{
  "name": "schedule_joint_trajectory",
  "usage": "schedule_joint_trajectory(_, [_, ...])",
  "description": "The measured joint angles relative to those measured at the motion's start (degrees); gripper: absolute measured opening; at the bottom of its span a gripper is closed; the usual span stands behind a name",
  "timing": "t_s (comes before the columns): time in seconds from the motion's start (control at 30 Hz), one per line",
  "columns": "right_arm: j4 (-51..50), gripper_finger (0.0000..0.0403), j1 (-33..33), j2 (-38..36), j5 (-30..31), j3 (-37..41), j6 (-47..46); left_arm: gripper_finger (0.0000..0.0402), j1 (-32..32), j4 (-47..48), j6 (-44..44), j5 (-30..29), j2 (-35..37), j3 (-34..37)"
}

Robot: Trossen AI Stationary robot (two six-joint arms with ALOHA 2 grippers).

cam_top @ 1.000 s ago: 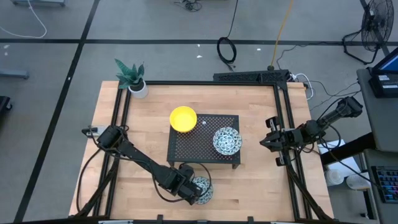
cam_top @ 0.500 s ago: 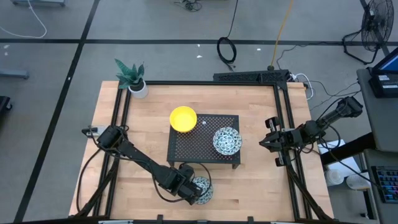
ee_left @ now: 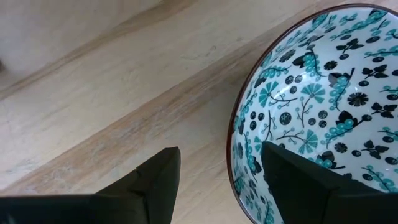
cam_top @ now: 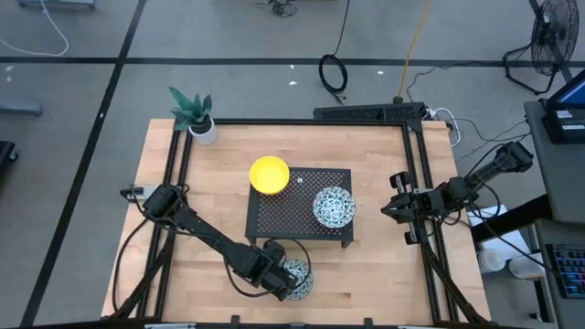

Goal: Pick & Place Mini bowls
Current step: Stack the white patterned bowl on top of the white patterned bowl on the shelf

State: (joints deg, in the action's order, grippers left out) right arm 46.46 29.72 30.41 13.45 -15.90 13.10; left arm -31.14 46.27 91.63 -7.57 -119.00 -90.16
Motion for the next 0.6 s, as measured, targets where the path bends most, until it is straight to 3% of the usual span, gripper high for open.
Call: schedule_joint_trajectory(0.6, [0.0, 0.0000, 0.0, 0.0, 0.0, 0.0, 0.0, 0.0227, 0.0, 0.1, -1.5, 0.0, 0.0, 0.0])
